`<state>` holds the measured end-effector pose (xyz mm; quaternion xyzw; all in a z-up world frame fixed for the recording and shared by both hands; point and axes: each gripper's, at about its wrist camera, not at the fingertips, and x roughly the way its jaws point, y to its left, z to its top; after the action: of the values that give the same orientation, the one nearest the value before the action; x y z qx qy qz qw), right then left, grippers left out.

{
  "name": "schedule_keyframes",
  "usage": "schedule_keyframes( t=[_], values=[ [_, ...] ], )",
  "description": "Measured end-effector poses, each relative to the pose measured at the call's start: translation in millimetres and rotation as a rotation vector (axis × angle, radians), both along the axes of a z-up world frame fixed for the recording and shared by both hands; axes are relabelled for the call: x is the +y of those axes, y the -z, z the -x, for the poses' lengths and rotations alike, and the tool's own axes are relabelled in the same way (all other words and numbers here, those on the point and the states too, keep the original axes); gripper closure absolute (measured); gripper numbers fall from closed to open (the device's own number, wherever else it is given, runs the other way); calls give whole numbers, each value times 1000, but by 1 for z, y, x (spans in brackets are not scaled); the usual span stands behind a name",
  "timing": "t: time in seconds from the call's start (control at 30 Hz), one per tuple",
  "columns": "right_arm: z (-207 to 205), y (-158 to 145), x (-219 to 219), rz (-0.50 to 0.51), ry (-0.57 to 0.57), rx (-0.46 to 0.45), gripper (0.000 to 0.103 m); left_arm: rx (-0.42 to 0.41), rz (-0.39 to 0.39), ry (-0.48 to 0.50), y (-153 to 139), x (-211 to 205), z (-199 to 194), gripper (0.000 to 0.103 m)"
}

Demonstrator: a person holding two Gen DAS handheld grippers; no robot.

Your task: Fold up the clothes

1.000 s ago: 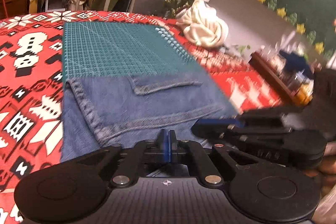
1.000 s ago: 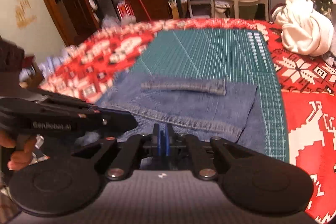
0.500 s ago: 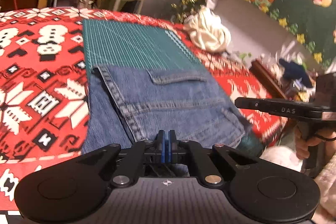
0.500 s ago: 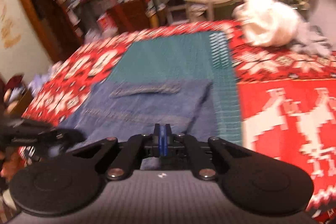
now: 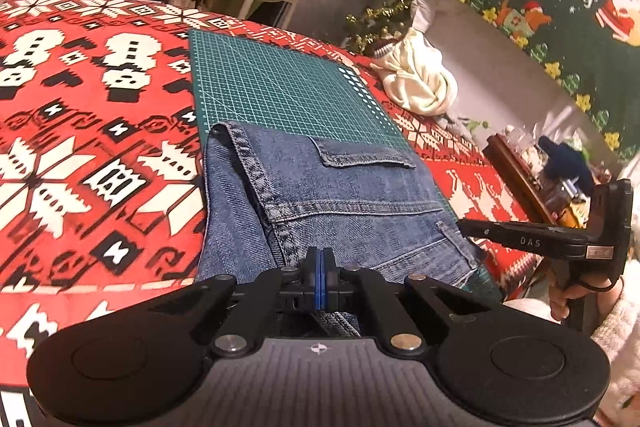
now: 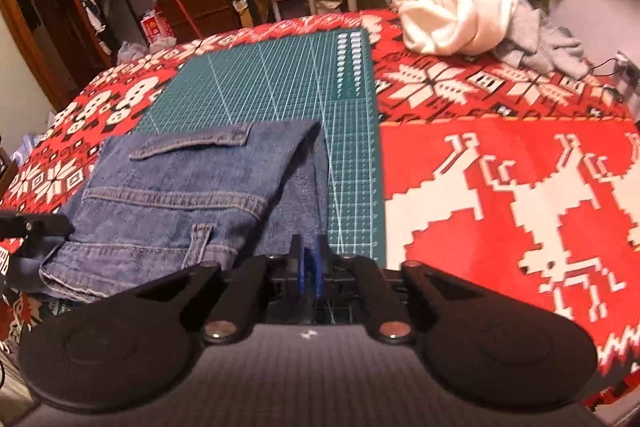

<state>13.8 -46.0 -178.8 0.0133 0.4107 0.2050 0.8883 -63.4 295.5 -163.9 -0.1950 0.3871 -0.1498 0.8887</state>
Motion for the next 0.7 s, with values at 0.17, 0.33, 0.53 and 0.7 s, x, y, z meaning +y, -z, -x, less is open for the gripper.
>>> schedule_keyframes(
  t=[0.17,0.33,0.53,0.7],
  values=[
    [-20,-5,25,53,-32,-35,97,-6,0,-19,-5,2,2,98],
    [-22,2,44,146,-99,-86,97,-30,-26,-34,-13,10,7,98],
    [-8,-1,30,154,-103,-61,97,4,-29,-82,-3,27,9,98],
    [-13,-2,35,159,-98,-70,97,48,-48,-86,14,29,6,98]
  ],
)
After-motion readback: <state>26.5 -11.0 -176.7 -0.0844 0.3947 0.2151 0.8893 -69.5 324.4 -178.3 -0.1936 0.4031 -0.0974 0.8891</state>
